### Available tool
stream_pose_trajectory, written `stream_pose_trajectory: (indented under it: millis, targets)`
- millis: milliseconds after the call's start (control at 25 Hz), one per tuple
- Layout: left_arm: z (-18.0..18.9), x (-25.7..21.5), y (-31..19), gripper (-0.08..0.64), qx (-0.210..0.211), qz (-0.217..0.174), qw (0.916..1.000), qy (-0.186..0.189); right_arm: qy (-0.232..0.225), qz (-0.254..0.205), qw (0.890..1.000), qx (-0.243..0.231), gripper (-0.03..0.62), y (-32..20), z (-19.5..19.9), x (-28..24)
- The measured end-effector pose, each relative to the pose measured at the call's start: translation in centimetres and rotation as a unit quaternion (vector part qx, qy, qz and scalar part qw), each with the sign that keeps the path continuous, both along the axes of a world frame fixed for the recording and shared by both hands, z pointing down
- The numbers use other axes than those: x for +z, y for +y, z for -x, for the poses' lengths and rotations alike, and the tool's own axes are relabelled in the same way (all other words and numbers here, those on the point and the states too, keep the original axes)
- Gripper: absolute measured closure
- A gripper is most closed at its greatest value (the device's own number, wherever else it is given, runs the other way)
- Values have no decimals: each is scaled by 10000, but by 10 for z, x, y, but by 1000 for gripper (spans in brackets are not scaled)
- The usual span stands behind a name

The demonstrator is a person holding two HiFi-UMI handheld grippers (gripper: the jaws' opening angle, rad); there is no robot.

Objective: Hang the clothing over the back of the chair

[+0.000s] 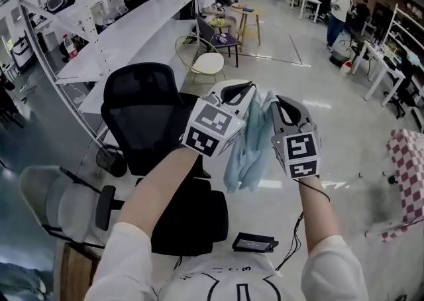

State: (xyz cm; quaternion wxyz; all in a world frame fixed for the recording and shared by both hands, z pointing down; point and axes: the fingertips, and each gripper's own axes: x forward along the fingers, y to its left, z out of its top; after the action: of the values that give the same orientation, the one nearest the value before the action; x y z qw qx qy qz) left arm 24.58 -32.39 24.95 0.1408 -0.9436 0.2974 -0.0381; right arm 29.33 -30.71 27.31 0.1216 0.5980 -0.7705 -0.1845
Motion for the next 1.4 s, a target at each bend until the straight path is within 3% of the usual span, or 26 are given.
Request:
stream_pose_trajectory:
  millis: [280,480,1040,1400]
  targets:
    - [39,-11,-42,534,286,132,9994,-154,190,42,9963,838,563,-32,7,-8]
    - [50,-12,-73,534,361,109,9988,-298,296,202,9941,1025,563,-61,9,-14]
    - [31,-8,-194,534,-136,593,9981,-50,988,351,9926,616,563,-185,-1,-12]
    - [38,-13,-271,534,-712,535,9958,-213,1380,280,9900,124,563,-254,-9,-20]
